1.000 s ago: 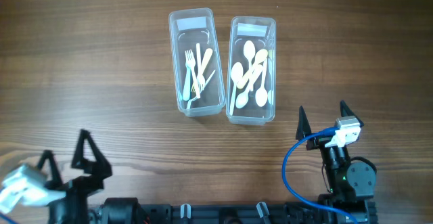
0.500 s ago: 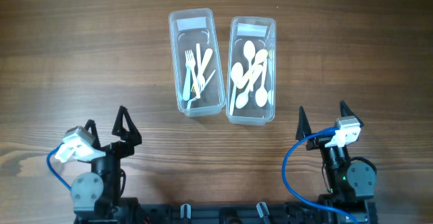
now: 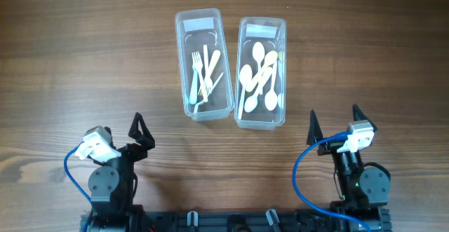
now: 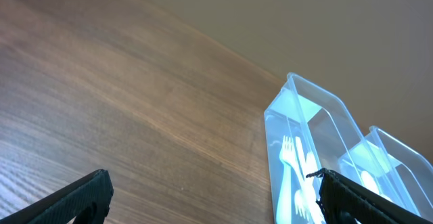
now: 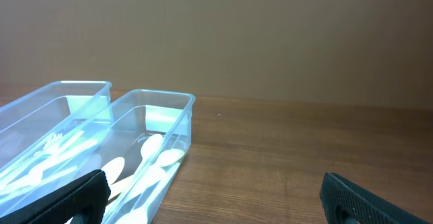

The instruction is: Pack container

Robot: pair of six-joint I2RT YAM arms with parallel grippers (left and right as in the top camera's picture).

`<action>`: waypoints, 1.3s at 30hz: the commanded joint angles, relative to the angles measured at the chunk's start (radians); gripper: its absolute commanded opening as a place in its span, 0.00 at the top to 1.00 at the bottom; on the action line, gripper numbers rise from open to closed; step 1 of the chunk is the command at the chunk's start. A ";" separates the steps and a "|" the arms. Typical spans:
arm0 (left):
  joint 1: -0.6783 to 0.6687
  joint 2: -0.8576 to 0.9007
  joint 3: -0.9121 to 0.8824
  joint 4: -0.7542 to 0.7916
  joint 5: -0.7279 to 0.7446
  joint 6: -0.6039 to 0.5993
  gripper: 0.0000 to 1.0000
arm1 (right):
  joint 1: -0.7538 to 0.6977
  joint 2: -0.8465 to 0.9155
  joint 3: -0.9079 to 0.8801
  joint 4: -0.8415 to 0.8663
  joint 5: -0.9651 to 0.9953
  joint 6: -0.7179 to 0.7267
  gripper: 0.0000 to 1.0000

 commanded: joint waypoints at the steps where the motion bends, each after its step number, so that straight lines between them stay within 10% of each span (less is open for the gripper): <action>1: 0.005 -0.014 -0.010 0.009 0.016 0.139 0.00 | -0.004 -0.010 -0.001 0.003 -0.019 -0.012 0.00; 7: 0.005 -0.014 -0.010 0.008 0.016 0.335 0.00 | -0.004 -0.010 -0.001 0.003 -0.019 -0.013 0.00; 39: 0.005 -0.014 -0.010 0.008 0.016 0.334 0.00 | -0.004 -0.010 -0.001 0.003 -0.019 -0.012 0.00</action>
